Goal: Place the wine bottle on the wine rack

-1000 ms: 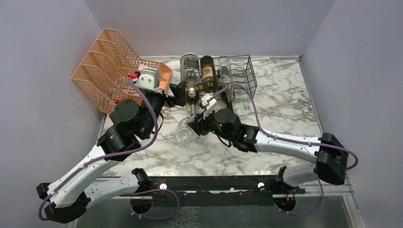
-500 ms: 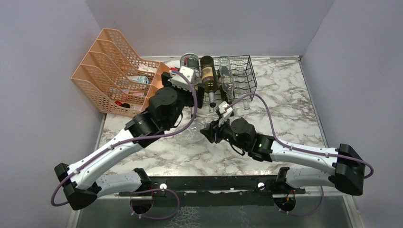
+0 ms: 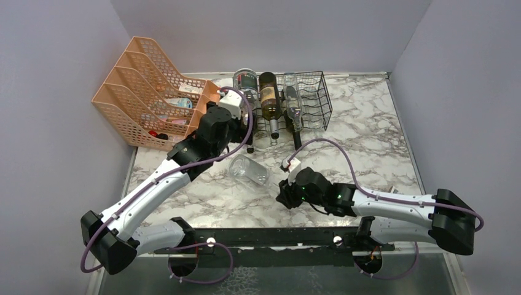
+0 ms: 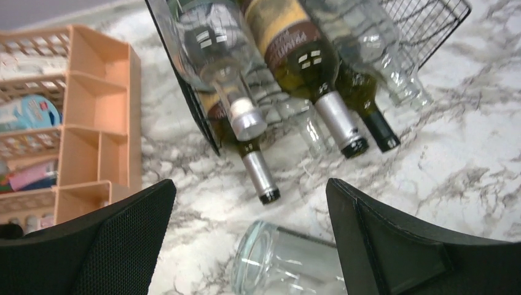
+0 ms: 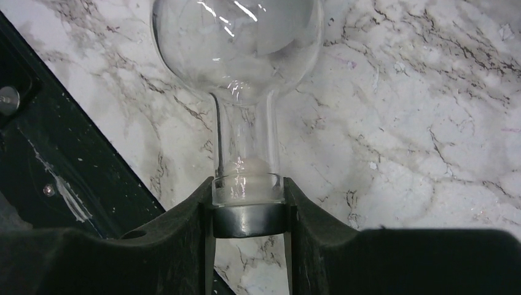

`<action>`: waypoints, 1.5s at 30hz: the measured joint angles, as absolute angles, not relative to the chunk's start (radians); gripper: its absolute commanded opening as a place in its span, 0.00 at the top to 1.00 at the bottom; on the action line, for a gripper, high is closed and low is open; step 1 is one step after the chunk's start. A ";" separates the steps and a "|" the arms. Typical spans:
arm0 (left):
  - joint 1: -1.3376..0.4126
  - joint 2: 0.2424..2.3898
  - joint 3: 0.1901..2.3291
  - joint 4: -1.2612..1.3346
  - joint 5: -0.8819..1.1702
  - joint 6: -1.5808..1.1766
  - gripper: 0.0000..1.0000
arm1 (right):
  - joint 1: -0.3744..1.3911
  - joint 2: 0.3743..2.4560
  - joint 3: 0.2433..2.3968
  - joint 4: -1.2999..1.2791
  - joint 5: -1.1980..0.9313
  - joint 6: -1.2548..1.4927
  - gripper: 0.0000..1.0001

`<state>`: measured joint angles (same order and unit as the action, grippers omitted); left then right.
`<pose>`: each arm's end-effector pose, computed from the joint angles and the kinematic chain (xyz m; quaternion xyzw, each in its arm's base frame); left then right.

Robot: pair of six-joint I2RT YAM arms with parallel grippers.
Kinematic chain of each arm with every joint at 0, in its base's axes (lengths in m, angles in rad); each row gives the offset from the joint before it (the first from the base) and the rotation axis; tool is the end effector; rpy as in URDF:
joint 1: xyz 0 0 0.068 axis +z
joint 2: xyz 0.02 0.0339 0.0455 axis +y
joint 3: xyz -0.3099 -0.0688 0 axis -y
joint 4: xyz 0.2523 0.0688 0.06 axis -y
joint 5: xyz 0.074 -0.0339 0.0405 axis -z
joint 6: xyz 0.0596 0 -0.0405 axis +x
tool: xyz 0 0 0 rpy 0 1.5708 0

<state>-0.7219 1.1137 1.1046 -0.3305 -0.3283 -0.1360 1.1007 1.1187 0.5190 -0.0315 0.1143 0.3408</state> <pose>0.2071 -0.1567 0.4058 0.1423 0.7984 -0.1156 0.5736 0.1122 0.2058 0.2208 -0.3061 0.8363 0.2600 0.3732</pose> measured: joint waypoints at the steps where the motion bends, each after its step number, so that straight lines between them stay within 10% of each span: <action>1: -0.709 1.111 1.085 -0.340 -0.311 -0.150 0.01 | 1.100 1.118 0.517 -0.038 0.114 0.341 0.99; 14: -0.656 1.083 0.842 -0.361 -0.190 -0.325 0.01 | 1.100 1.220 0.517 -0.064 0.072 0.340 0.90; 34: -0.576 1.216 0.705 -0.239 -0.006 -0.395 0.02 | 1.100 1.383 0.636 -0.117 0.024 0.335 0.50; 45: -0.569 1.228 0.685 -0.202 0.038 -0.405 0.10 | 1.100 1.525 0.749 -0.124 0.020 0.284 0.48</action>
